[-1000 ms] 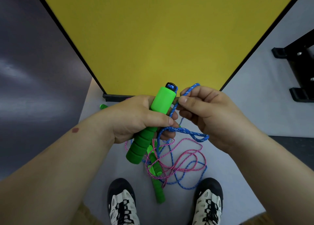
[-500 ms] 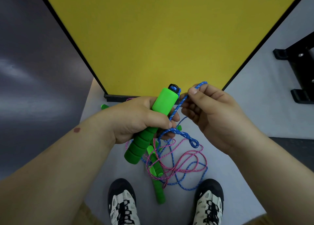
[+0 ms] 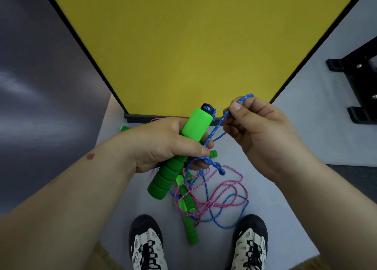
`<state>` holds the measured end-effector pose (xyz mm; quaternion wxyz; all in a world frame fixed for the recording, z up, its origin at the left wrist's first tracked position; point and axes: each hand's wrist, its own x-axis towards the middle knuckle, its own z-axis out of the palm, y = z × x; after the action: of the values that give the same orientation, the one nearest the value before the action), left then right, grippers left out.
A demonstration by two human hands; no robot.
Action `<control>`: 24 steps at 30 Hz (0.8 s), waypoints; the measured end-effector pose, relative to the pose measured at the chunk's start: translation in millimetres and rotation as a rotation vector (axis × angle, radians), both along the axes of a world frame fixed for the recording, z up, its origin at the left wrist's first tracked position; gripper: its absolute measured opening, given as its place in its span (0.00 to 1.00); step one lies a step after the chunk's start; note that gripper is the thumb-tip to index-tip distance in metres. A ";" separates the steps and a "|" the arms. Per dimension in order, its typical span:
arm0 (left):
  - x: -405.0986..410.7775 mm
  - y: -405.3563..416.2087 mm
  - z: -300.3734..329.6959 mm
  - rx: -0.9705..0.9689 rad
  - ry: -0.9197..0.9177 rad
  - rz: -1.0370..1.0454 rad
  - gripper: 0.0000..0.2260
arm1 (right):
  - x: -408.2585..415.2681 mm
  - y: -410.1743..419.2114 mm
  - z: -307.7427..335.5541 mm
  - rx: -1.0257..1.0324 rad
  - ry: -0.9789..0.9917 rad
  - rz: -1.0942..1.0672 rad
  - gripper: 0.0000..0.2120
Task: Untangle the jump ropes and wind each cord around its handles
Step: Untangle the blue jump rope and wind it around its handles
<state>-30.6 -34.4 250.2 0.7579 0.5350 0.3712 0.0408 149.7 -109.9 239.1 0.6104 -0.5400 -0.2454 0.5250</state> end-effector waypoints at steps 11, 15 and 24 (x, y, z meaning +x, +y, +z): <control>-1.9 2.8 -1.4 0.085 0.018 -0.083 0.08 | 1.8 1.3 6.8 -0.015 0.015 -0.118 0.08; -3.1 2.8 -2.9 0.050 0.021 -0.070 0.07 | -0.7 2.0 6.7 -0.062 0.092 -0.158 0.07; -1.9 2.8 0.0 0.026 0.023 -0.033 0.08 | -5.4 -4.6 9.8 -0.083 0.226 0.203 0.08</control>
<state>-32.5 -31.6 250.1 0.7471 0.5513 0.3704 0.0268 144.4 -114.4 249.0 0.5549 -0.4747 -0.2063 0.6512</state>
